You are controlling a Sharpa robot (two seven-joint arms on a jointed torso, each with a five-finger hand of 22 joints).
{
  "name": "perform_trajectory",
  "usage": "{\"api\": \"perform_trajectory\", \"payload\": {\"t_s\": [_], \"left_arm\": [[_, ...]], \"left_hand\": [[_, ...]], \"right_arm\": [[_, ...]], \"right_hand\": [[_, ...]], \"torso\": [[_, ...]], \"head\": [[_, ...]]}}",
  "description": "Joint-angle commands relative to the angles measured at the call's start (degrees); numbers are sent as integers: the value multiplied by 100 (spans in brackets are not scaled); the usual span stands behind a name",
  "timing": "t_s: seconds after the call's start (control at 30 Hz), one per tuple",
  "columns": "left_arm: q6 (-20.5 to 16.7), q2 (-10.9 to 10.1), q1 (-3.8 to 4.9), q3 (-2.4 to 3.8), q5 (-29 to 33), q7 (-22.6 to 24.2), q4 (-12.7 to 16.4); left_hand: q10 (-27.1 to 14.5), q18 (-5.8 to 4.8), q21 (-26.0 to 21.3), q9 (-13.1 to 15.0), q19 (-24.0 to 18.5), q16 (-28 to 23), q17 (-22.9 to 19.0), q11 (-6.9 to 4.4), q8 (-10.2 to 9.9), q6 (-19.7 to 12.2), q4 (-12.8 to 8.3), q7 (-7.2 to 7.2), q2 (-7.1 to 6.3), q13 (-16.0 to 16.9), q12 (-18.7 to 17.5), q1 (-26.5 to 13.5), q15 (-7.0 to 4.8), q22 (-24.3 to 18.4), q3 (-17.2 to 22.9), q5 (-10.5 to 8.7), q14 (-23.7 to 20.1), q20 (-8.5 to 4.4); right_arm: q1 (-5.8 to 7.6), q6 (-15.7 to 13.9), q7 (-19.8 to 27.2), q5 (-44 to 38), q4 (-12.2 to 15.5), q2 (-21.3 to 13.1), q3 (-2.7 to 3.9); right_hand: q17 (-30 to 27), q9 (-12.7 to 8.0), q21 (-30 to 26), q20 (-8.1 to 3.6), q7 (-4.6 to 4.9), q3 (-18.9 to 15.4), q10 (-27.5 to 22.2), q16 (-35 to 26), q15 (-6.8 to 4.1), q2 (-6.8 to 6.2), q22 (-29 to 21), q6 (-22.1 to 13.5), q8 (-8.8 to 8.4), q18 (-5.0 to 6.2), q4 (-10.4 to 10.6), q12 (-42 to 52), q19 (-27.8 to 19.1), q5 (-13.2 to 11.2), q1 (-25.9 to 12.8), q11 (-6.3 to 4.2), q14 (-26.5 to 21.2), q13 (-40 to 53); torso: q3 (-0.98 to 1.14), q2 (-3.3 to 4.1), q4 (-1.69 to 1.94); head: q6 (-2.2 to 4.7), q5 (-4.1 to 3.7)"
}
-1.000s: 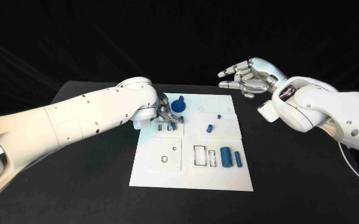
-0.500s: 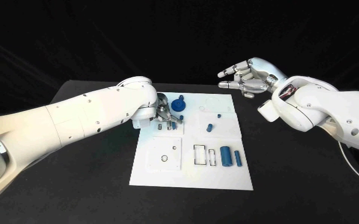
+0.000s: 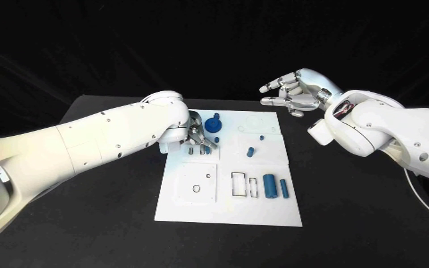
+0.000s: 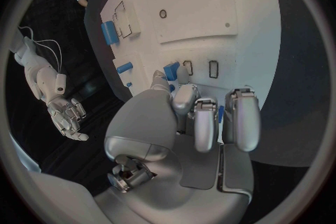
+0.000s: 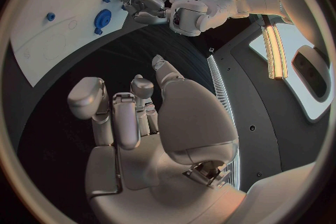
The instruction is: Assemble the parts on the task board
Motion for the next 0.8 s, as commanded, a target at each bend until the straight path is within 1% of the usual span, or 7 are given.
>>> {"api": "perform_trajectory", "payload": {"t_s": [0.03,0.23,0.37,0.5,0.53,0.6,0.8], "left_arm": [[51,19,0,2,-8,-232,-7],[26,24,0,2,78,-185,-15],[61,21,0,1,137,-147,-16],[109,6,0,0,194,-124,-19],[113,-2,0,0,214,-119,-17],[101,-30,0,0,244,-108,-3],[-197,-162,1,15,285,-37,80]], "left_hand": [[9,-61,35,38,308,26,1510,-10,32,-61,-88,-14,90,11,19,168,-40,545,118,-21,602,-37],[-43,-59,37,90,304,26,1510,-64,-37,-208,-555,-73,321,-22,-38,915,-86,556,693,-10,602,-71],[-133,-63,40,79,301,26,1510,-54,-168,-334,-898,-46,290,-82,-148,1379,-90,572,1283,293,602,-90],[-135,-64,40,112,298,26,1510,-24,-262,-319,-947,0,-109,-128,-222,1219,-40,589,2147,426,602,-53],[-91,-76,38,193,296,26,1510,-99,-304,-249,-886,29,-678,-143,-247,776,44,606,3294,526,602,16],[-78,-59,35,316,299,26,1510,-3,-265,-229,-902,64,-1025,-143,-253,416,1,618,4214,493,602,-37],[-43,-67,37,518,306,26,1510,3,-169,-240,-1127,28,-1298,-142,-248,47,-19,643,5116,510,602,-16]], "right_arm": [[-3,117,-11,-35,5,8,0],[-3,143,-18,-35,1,14,0],[-3,154,-19,-35,-6,21,-1],[-4,156,-7,-35,-13,29,-2],[-4,156,-5,-35,-14,30,-2],[-4,157,-1,-35,-16,33,-3],[-5,136,10,-34,-29,37,-5]], "right_hand": [[242,7,-20,-33,-12,-38,-29,-23,-33,51,-5,17,25,102,5,-37,-15,20,9,-23,297,-5],[241,7,-23,-33,-11,-40,-27,-25,-33,54,-8,15,27,103,7,-34,-15,24,7,-22,298,-5],[241,7,-23,-33,-11,-40,-27,-25,-33,54,-8,15,27,103,7,-34,-15,24,7,-22,298,-5],[241,7,-23,-33,-11,-40,-27,-25,-33,54,-8,15,27,103,7,-34,-15,24,7,-22,298,-5],[241,7,-23,-33,-11,-40,-27,-25,-33,54,-8,15,27,103,7,-34,-15,24,7,-22,298,-5],[241,7,-23,-33,-11,-40,-27,-25,-33,54,-8,15,27,103,7,-34,-15,24,7,-22,298,-5],[241,8,-26,-34,-11,-42,-32,-26,-33,56,-12,14,28,103,6,-42,-15,27,8,-22,298,-13]], "torso": [[1,-3,2],[1,0,1],[1,0,1],[3,-2,3],[3,-2,4],[3,0,1],[-1,2,4]], "head": [[-3,-5],[-10,-4],[-23,0],[-25,1],[-33,0],[-34,7],[-32,1]]}}
